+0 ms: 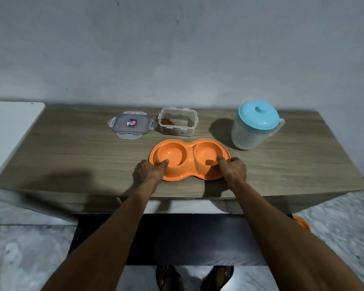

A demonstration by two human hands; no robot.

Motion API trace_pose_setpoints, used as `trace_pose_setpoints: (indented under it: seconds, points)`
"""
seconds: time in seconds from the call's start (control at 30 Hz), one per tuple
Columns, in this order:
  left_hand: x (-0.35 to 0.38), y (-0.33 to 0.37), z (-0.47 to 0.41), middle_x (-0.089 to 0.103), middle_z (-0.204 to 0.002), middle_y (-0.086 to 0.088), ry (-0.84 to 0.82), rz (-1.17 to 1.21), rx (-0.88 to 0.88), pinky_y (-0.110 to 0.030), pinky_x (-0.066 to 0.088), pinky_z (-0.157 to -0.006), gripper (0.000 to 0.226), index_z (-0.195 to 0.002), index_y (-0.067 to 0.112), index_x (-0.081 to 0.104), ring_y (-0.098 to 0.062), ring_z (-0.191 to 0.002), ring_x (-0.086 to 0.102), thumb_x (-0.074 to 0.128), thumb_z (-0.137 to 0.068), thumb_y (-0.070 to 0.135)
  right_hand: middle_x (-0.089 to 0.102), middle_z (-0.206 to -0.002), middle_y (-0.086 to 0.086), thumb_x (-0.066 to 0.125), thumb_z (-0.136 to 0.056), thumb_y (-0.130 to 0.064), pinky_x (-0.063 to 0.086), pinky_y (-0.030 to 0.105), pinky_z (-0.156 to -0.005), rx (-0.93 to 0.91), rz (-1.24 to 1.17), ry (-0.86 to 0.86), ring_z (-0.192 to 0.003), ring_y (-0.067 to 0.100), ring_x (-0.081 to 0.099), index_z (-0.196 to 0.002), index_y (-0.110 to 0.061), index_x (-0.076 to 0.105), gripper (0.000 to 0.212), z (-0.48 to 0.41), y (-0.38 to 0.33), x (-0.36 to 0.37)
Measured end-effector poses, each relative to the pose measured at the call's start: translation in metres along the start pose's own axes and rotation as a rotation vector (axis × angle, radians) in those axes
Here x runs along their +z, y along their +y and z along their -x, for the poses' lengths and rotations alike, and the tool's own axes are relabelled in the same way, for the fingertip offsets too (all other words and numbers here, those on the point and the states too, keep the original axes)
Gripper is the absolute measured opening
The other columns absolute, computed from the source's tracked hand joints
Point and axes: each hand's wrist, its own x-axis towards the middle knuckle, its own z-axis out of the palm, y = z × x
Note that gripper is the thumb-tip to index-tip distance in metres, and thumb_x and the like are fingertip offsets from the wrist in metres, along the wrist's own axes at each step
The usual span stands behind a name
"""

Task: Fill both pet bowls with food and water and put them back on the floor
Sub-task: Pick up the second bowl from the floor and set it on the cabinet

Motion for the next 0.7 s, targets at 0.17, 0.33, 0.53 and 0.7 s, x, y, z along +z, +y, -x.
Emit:
trace_pose_setpoints:
  seconds: [0.17,0.33,0.53,0.7]
  points:
    - [-0.014,0.012,0.028,0.049,-0.138,-0.021,-0.022,-0.039,0.153,-0.042,0.043,-0.098,0.087,-0.137,0.001,0.045,-0.037,-0.128,0.046,0.073,-0.076,0.057,0.05,-0.133,0.019,0.053,-0.09,-0.048,0.034,0.048,-0.107,-0.235,0.162,0.188,-0.127,0.039,0.046,-0.124,-0.009,0.058,0.052,0.0,-0.044,0.003]
    - [-0.018,-0.002,0.021,0.038,-0.148,-0.01,-0.029,-0.343,0.446,-0.052,0.04,-0.105,0.118,-0.147,0.023,0.027,-0.033,-0.136,0.036,0.062,-0.052,0.084,0.068,-0.114,0.015,0.053,-0.088,-0.048,0.052,0.046,-0.092,-0.408,0.174,0.059,-0.106,0.035,0.063,-0.107,-0.01,0.068,0.045,-0.032,-0.104,0.036]
    - [-0.012,-0.014,0.016,0.032,-0.154,-0.005,-0.048,-0.527,0.484,-0.051,0.04,-0.105,0.115,-0.151,0.025,0.02,-0.031,-0.14,0.033,0.069,-0.06,0.076,0.069,-0.117,0.019,0.064,-0.088,-0.043,0.057,0.046,-0.09,-0.285,0.092,-0.138,-0.105,0.036,0.066,-0.116,-0.001,0.065,0.05,-0.057,-0.13,0.074]
    - [-0.012,-0.014,0.017,0.023,-0.159,-0.005,-0.049,-0.598,0.481,-0.051,0.037,-0.107,0.112,-0.154,0.02,0.017,-0.03,-0.142,0.03,0.071,-0.068,0.068,0.066,-0.116,0.016,0.061,-0.092,-0.03,0.059,0.044,-0.086,-0.226,-0.049,-0.187,-0.102,0.034,0.066,-0.119,0.0,0.062,0.041,-0.055,-0.133,0.076]
